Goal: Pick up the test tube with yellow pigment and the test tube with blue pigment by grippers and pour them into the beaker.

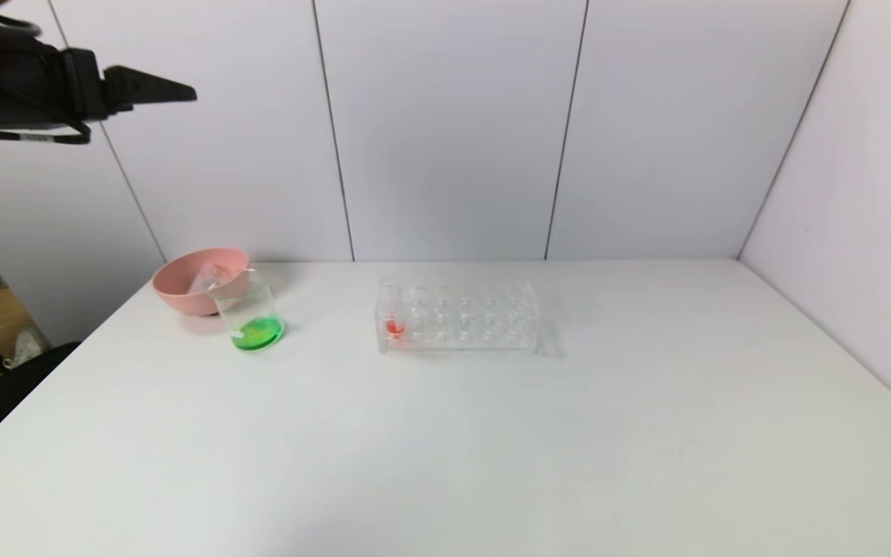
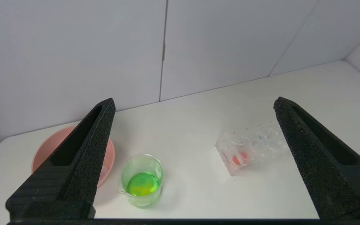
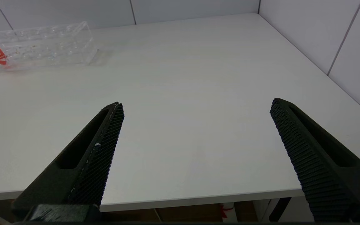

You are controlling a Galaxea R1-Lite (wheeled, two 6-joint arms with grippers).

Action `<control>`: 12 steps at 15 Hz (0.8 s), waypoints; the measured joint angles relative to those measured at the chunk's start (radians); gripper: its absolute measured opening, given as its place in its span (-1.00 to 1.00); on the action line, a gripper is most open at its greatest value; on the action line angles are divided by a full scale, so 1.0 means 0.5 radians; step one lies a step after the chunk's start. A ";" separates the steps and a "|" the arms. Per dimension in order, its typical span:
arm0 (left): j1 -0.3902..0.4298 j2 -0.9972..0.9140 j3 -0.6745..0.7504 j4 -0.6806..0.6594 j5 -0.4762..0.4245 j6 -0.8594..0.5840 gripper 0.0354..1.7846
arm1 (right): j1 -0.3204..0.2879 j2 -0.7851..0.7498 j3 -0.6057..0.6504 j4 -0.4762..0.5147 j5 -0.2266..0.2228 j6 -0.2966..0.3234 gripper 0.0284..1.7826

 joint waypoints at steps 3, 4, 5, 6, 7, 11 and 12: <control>-0.089 -0.483 0.148 0.205 0.054 -0.045 0.98 | 0.000 0.000 0.000 -0.001 0.000 0.000 0.92; -0.105 -0.641 0.229 0.251 0.073 -0.052 0.98 | 0.000 0.000 0.000 -0.001 0.000 0.000 0.92; -0.116 -0.809 0.330 0.279 0.102 -0.059 0.98 | 0.000 0.000 0.000 -0.001 0.000 0.000 0.92; -0.123 -0.965 0.434 0.300 0.142 -0.063 0.98 | 0.000 0.000 0.000 -0.001 0.001 0.000 0.92; -0.131 -1.117 0.539 0.330 0.189 -0.065 0.98 | 0.000 0.000 0.000 -0.001 0.001 0.000 0.92; -0.157 -1.777 0.914 0.621 0.448 -0.062 0.98 | 0.000 0.000 0.000 -0.001 0.000 0.000 0.92; -0.168 -1.934 0.979 0.725 0.520 -0.060 0.98 | 0.000 0.000 0.000 -0.001 0.000 0.000 0.92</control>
